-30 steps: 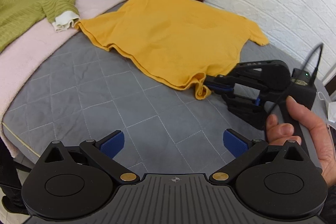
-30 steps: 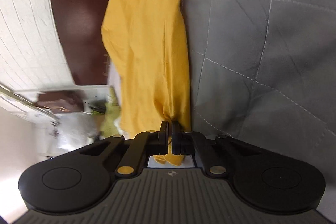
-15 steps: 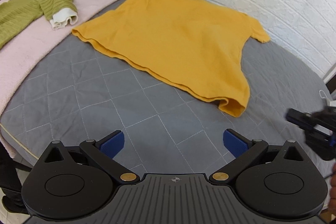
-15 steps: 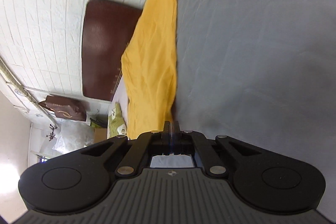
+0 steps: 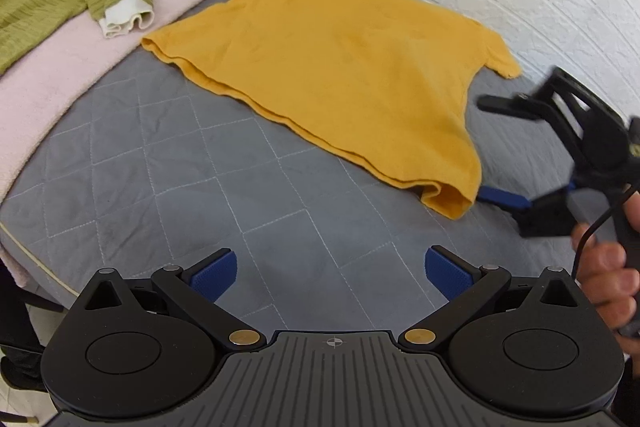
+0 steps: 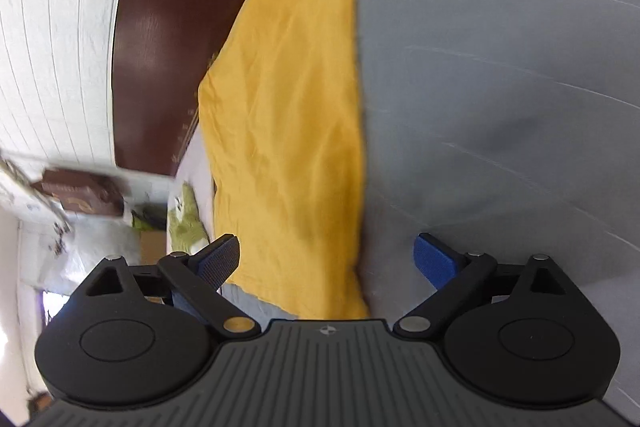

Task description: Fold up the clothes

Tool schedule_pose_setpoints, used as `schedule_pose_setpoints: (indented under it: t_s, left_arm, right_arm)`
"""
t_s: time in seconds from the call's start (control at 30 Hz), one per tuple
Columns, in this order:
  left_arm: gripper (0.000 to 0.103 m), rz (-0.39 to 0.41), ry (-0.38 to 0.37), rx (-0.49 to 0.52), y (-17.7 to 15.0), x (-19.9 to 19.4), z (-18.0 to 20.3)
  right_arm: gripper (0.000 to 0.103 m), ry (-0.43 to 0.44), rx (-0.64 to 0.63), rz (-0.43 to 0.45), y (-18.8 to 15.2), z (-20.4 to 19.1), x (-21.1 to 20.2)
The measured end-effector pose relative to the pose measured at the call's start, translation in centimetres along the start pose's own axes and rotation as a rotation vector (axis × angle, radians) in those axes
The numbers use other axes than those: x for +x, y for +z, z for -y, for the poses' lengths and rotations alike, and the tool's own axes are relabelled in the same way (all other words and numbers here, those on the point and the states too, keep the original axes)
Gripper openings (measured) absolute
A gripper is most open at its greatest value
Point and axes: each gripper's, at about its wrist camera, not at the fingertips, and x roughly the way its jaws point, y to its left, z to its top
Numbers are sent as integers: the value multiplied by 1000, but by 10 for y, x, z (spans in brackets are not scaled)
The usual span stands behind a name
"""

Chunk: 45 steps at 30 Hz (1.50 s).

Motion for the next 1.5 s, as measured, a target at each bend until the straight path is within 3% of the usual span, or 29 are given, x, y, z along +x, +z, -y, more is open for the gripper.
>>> schedule_pose_setpoints:
  t_s: [0.03, 0.07, 0.1, 0.13, 0.23, 0.4, 0.5, 0.63, 0.8, 1.07, 1.3, 1.4, 1.47, 1.5]
  left_arm:
    - [103, 2, 0, -5, 2, 0, -1]
    - [103, 3, -4, -9, 4, -1, -2]
    - [103, 3, -10, -13, 5, -2, -3]
    - [103, 3, -15, -15, 7, -2, -4]
    - [103, -2, -31, -20, 11, -3, -9]
    - [103, -30, -64, -80, 23, 2, -34]
    - [103, -69, -130, -150, 32, 11, -55]
    - [103, -105, -128, -169, 40, 28, -68]
    - [103, -110, -89, -29, 47, 39, -47]
    - [103, -132, 65, 227, 46, 66, 4]
    - [98, -200, -99, 268, 44, 70, 28]
    - [74, -221, -149, 206, 52, 69, 24]
    - [0, -273, -209, 165, 54, 75, 18]
    - [0, -301, -242, 146, 55, 79, 15]
  right_arm:
    - [95, 3, -17, -13, 1, -5, 11]
    - [83, -11, -33, -22, 2, -9, 19]
    - [27, -36, -50, -27, 2, -11, 26]
    - [4, -42, -44, -45, 2, -8, 32]
    - [4, 7, 3, -76, -1, 12, 29]
    - [4, 111, -4, -1, -7, 22, -44]
    - [4, 101, -50, 52, -10, 28, -102]
    - [4, 15, -67, 77, -21, 56, -158]
    - [4, -87, -55, 94, -43, 95, -203]
    - [4, -64, -2, 103, -65, 123, -203]
    - [6, -77, 19, 108, -64, 121, -194]
    - [6, -76, 20, 112, -64, 122, -194]
    - [6, -76, 21, 114, -65, 122, -194]
    - [6, -76, 21, 115, -65, 123, -194]
